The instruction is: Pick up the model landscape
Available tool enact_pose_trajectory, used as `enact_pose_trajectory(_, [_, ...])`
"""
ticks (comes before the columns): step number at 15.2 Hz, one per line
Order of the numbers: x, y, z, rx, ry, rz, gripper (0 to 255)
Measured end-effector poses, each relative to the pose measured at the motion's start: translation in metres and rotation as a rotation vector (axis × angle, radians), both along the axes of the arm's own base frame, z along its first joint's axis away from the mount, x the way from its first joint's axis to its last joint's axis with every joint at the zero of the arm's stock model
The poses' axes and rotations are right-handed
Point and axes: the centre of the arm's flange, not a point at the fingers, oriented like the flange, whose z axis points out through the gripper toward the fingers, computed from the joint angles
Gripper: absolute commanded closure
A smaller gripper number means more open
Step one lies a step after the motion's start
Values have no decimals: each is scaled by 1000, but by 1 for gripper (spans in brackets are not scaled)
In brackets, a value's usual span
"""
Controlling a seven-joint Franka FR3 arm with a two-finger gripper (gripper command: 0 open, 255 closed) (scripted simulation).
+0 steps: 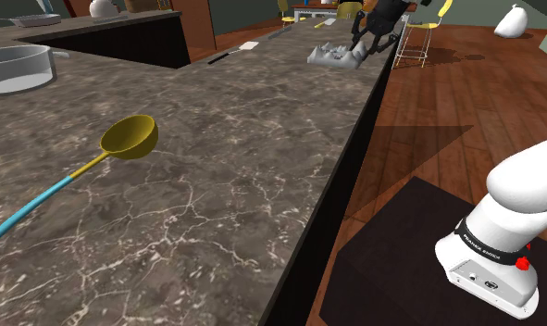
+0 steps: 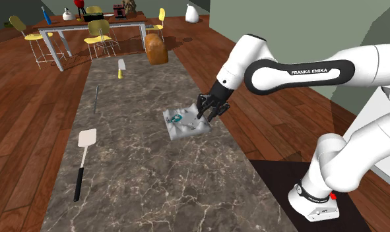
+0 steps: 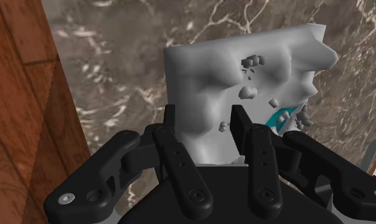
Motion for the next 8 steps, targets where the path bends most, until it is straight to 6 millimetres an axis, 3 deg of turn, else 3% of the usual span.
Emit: enact_pose_trajectory(8, [0, -1, 2, 0, 0, 0, 255])
